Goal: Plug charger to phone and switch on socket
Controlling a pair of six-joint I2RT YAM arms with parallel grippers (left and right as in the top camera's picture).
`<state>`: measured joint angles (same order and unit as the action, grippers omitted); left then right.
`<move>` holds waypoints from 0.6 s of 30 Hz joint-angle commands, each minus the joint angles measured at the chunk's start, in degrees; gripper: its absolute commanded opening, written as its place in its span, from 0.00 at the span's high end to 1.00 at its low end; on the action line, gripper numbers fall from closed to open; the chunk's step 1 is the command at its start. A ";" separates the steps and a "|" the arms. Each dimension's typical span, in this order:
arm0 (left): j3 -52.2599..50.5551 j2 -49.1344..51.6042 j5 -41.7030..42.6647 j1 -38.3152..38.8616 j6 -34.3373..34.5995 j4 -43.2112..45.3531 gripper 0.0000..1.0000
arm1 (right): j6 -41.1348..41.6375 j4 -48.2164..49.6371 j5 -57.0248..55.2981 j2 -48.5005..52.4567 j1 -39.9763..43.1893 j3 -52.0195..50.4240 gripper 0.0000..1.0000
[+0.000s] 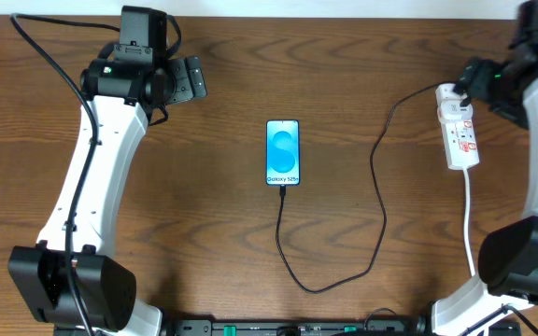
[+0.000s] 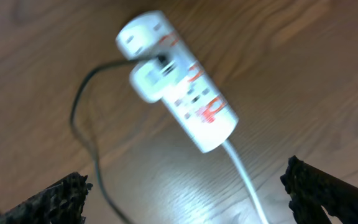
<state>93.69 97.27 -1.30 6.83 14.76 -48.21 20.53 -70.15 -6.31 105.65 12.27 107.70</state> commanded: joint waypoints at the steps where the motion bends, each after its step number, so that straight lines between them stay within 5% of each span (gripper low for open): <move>1: 0.17 0.35 -0.90 -0.17 -0.55 -0.20 0.02 | 0.94 1.05 -1.73 1.36 3.56 0.92 0.01; 18: 0.17 0.35 -0.90 -0.17 -0.55 -0.20 0.02 | 4.72 5.16 1.84 18.05 11.67 0.33 0.01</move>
<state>93.69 97.30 -1.50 6.83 14.74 -48.21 23.59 -66.15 -7.16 121.95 22.61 107.70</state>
